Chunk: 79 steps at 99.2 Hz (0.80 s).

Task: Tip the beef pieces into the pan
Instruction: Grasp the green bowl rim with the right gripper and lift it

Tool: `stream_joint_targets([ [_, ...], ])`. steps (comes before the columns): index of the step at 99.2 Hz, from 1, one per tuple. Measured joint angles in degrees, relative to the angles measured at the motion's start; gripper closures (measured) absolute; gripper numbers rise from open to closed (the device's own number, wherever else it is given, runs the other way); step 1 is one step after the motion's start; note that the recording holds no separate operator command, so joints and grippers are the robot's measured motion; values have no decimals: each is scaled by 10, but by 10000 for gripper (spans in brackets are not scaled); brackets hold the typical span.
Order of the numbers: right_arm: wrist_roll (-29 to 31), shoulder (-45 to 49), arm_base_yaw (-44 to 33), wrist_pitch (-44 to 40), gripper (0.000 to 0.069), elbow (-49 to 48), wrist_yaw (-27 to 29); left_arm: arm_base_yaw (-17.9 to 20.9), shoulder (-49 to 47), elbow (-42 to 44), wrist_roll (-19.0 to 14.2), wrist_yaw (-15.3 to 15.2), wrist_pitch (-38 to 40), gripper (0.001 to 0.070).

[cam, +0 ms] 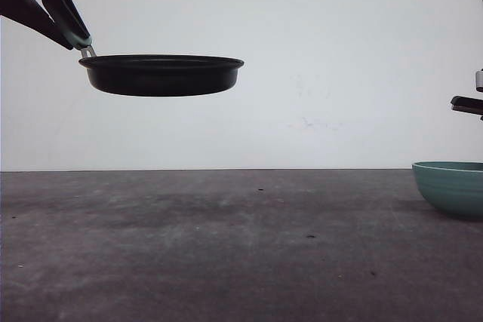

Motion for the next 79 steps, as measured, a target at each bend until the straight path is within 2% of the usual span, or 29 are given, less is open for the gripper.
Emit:
stream_joint_targets([
  [34, 9, 30, 22, -12, 571, 1, 0, -2, 0, 0, 2, 0, -6, 655],
  [44, 12, 32, 26, -12, 648, 1, 0, -4, 0, 0, 2, 0, -7, 655],
  [53, 13, 31, 26, -8, 664, 2, -5, -6, 0, 0, 4, 0, -8, 655],
  [79, 3, 27, 30, 15, 673, 2, -83, -9, 2, 0, 12, -1, -9, 655],
])
